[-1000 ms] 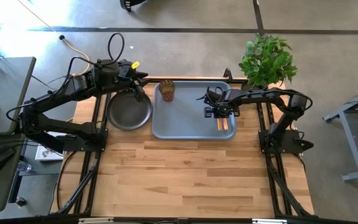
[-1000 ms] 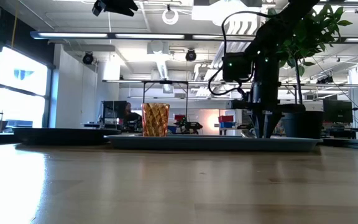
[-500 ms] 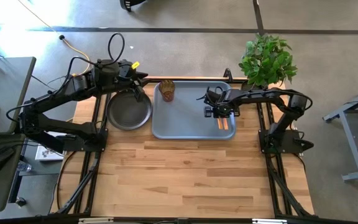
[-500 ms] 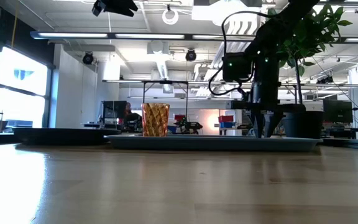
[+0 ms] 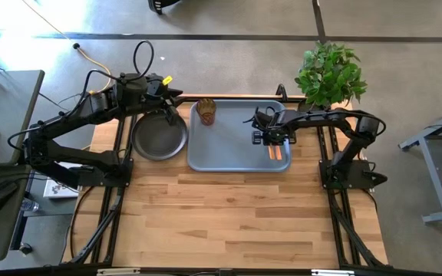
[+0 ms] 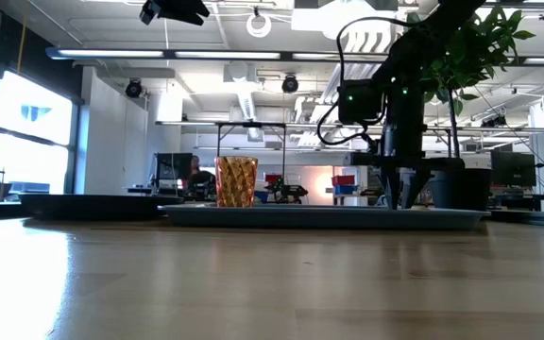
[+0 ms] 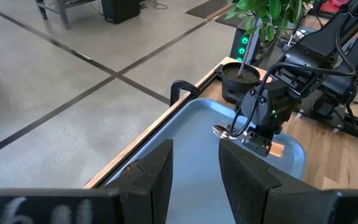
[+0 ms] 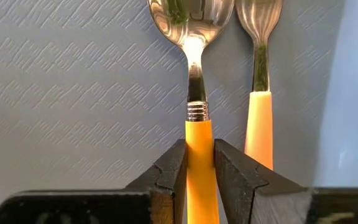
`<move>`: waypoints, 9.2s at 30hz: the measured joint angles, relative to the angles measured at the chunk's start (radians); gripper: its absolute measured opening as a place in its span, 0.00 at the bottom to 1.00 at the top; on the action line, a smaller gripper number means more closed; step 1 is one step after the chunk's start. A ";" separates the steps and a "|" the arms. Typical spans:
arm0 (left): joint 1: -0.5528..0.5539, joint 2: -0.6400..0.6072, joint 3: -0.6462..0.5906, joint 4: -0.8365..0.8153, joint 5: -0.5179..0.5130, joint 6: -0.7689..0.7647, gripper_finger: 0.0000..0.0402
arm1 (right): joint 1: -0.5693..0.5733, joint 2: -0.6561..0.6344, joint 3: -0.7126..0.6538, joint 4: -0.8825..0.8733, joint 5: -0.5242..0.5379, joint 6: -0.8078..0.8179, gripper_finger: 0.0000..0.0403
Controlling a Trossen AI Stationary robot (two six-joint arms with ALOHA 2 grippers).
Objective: Pick and place plate/cup/fork/spoon on tray
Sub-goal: Put the orange spoon on the gray serving tray, then put the black plate on the gray serving tray
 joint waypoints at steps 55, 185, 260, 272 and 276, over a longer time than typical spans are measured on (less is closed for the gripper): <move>0.000 0.000 0.000 0.000 0.000 0.000 0.30 | 0.000 0.000 0.000 -0.005 -0.019 0.046 0.30; -0.220 0.478 -0.440 -0.288 0.046 -0.386 0.02 | -0.031 -0.245 0.000 0.863 -0.361 -0.454 0.32; -0.717 0.135 -0.129 -0.581 -0.212 0.877 0.01 | 0.245 -0.244 0.358 0.872 -0.162 -0.432 0.32; -0.719 0.200 -0.129 -0.576 -0.211 0.940 0.01 | 0.245 -0.234 0.584 0.076 -0.026 -0.313 0.32; -0.723 0.205 -0.129 -0.556 -0.216 0.975 0.01 | 0.245 -0.233 0.567 -0.014 -0.044 -0.272 0.32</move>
